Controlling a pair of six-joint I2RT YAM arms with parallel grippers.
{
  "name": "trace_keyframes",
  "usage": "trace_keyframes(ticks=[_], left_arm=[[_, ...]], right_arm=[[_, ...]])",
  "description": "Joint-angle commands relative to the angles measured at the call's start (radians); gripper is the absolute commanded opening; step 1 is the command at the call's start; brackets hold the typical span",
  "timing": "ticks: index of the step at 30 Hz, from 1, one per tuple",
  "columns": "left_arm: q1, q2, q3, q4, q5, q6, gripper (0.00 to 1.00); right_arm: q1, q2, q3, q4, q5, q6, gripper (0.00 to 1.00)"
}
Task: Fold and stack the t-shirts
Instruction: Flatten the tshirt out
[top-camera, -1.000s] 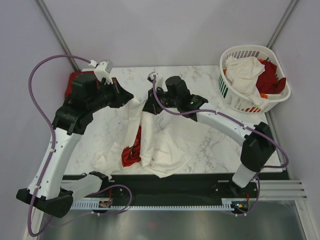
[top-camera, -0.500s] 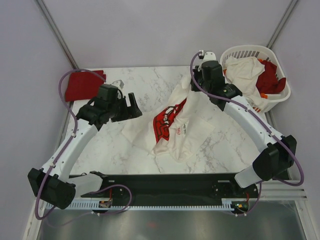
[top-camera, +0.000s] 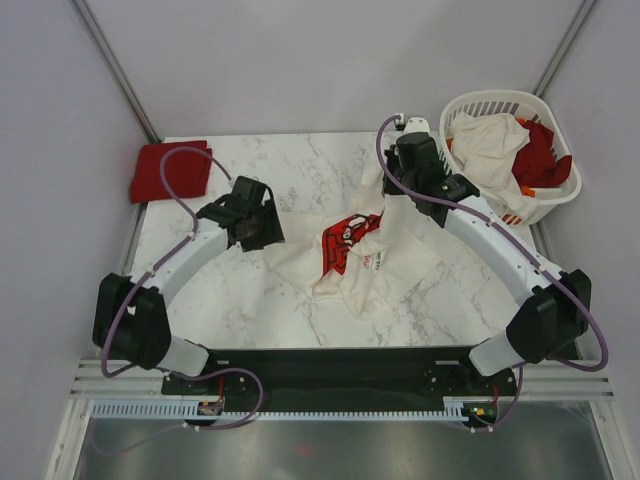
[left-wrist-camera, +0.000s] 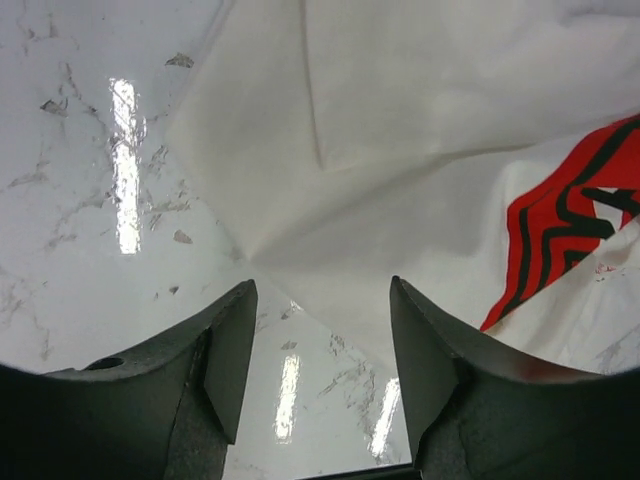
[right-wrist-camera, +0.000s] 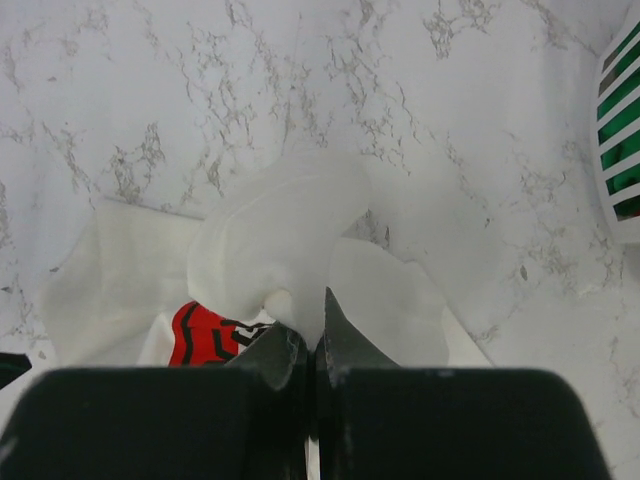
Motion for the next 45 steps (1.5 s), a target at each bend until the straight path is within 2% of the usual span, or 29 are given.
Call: trace_keyframes(ticks=[1, 5, 17, 21, 26, 29, 32, 36, 41, 45], left_arm=[[-0.007, 0.1, 0.043, 0.134, -0.045, -0.047, 0.62], [-0.015, 0.253, 0.105, 0.153, -0.06, -0.045, 0.59], [-0.025, 0.412, 0.168, 0.184, -0.07, -0.053, 0.57], [-0.027, 0.432, 0.16, 0.184, -0.073, -0.061, 0.5], [-0.033, 0.453, 0.159, 0.188, -0.07, -0.065, 0.47], [-0.039, 0.462, 0.166, 0.19, -0.068, -0.067, 0.36], [-0.042, 0.466, 0.175, 0.19, -0.071, -0.065, 0.2], [-0.042, 0.472, 0.189, 0.19, -0.076, -0.058, 0.07], [-0.041, 0.421, 0.192, 0.19, -0.076, -0.058, 0.07], [-0.041, 0.225, 0.214, 0.19, -0.076, -0.058, 0.07]], right_arm=[[0.001, -0.033, -0.037, -0.007, -0.025, 0.025, 0.0], [0.0, -0.048, -0.062, -0.008, -0.038, 0.028, 0.0], [0.0, -0.053, -0.05, -0.017, -0.034, 0.016, 0.0], [0.001, -0.054, -0.048, -0.019, -0.015, 0.013, 0.0], [0.001, -0.047, -0.05, -0.021, -0.011, 0.013, 0.0], [0.001, -0.044, -0.05, -0.021, -0.008, 0.013, 0.0], [0.001, -0.044, -0.051, -0.021, -0.005, 0.011, 0.0], [0.001, -0.044, -0.053, -0.021, 0.001, 0.01, 0.0], [0.0, -0.041, -0.041, -0.03, 0.023, 0.002, 0.0], [-0.013, -0.053, 0.082, -0.144, 0.031, -0.007, 0.0]])
